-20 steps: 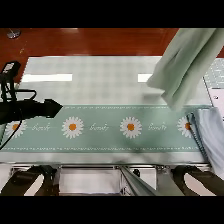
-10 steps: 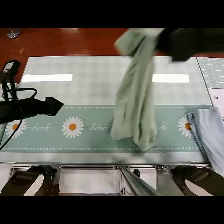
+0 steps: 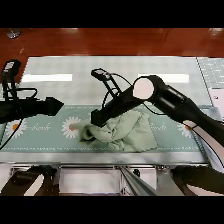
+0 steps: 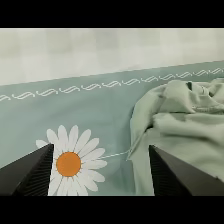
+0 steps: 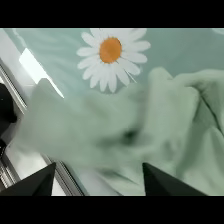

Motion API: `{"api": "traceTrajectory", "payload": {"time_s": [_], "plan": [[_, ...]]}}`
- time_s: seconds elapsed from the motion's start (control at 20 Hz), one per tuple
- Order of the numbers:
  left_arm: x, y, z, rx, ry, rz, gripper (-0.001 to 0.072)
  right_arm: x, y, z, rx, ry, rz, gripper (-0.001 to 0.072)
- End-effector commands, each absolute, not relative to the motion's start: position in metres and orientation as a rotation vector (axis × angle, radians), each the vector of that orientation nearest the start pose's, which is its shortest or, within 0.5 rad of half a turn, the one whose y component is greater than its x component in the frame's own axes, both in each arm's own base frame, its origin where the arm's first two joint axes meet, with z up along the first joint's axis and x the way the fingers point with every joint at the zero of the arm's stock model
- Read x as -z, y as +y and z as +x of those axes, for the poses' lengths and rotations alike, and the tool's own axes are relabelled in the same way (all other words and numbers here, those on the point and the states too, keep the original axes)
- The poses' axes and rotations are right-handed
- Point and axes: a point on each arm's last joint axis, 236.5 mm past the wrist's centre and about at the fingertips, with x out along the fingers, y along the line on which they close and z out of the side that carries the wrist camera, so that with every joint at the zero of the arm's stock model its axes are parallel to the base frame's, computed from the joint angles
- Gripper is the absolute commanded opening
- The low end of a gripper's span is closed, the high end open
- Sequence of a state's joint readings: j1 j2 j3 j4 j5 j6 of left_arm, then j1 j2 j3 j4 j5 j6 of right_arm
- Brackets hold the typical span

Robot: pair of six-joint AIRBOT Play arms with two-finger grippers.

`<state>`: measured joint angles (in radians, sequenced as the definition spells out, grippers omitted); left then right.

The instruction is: Fold the shirts.

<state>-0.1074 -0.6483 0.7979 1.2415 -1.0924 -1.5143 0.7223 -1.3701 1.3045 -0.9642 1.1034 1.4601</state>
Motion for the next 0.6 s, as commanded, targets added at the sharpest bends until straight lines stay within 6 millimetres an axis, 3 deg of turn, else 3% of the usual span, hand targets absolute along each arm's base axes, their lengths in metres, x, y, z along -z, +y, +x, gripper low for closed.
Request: {"api": "traceTrajectory", "payload": {"time_s": [0.0,0.05,0.15,0.2,0.3,0.4,0.55], "plan": [[-0.093,-0.098,0.277,0.322,0.95,-0.179,0.0704,-0.066,0.327,0.28,-0.896,1.282,0.087,0.0629],[-0.089,-0.099,0.276,0.323,0.969,-0.18,0.0704,-0.075,0.289,0.301,-0.815,1.264,0.102,0.0629],[-0.069,-0.1,0.27,0.327,1.07,-0.18,0.0704,-0.083,0.189,0.335,-0.577,1.246,0.108,0.0629],[-0.055,-0.1,0.268,0.326,1.135,-0.18,0.0704,-0.081,0.137,0.34,-0.45,1.254,0.131,0.0629],[-0.02,-0.103,0.264,0.331,1.285,-0.188,0.0703,-0.063,0.063,0.327,-0.258,1.277,0.238,0.0628],[0.009,-0.125,0.262,0.423,1.404,-0.237,0.0704,-0.032,0.029,0.294,-0.157,1.325,0.368,0.0628],[0.039,-0.174,0.252,0.622,1.547,-0.37,0.0704,0.014,0.033,0.243,-0.149,1.419,0.454,0.0628]]}}
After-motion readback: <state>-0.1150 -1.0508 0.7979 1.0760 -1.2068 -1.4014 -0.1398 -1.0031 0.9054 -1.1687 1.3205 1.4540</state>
